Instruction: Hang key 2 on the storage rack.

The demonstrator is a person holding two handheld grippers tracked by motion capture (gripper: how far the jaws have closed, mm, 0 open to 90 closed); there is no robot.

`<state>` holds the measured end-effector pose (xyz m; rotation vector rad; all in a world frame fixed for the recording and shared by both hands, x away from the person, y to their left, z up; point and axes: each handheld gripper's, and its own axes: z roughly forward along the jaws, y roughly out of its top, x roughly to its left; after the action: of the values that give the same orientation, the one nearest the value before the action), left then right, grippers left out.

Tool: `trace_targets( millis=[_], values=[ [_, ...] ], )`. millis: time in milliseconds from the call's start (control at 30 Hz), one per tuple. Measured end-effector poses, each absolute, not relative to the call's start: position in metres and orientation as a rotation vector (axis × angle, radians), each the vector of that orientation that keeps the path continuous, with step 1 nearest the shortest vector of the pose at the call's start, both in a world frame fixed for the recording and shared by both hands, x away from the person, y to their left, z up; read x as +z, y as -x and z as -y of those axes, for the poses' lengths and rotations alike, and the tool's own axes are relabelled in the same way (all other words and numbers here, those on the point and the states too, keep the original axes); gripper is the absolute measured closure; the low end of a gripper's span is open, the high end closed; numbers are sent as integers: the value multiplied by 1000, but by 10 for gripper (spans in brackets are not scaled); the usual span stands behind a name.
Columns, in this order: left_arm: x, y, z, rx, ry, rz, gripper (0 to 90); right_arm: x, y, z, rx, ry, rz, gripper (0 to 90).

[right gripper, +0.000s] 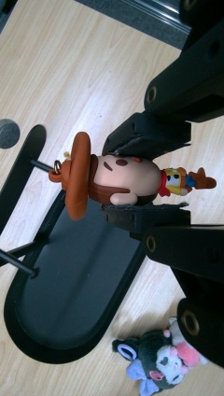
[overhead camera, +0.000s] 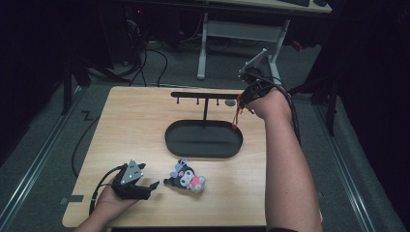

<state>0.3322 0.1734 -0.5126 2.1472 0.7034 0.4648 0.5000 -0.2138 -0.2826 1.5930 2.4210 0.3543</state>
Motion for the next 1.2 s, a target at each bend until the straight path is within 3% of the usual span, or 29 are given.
trace_targets(
  millis=[733,1200],
  values=[
    [-512,-332,-174,469,-2147,-703,193,-304,-499,232,366,-1663,-2360,667],
    [-511,-332,-173,451,-2147,-703,197,-377,-497,244,412,-1722,-2403,664]
  ],
)
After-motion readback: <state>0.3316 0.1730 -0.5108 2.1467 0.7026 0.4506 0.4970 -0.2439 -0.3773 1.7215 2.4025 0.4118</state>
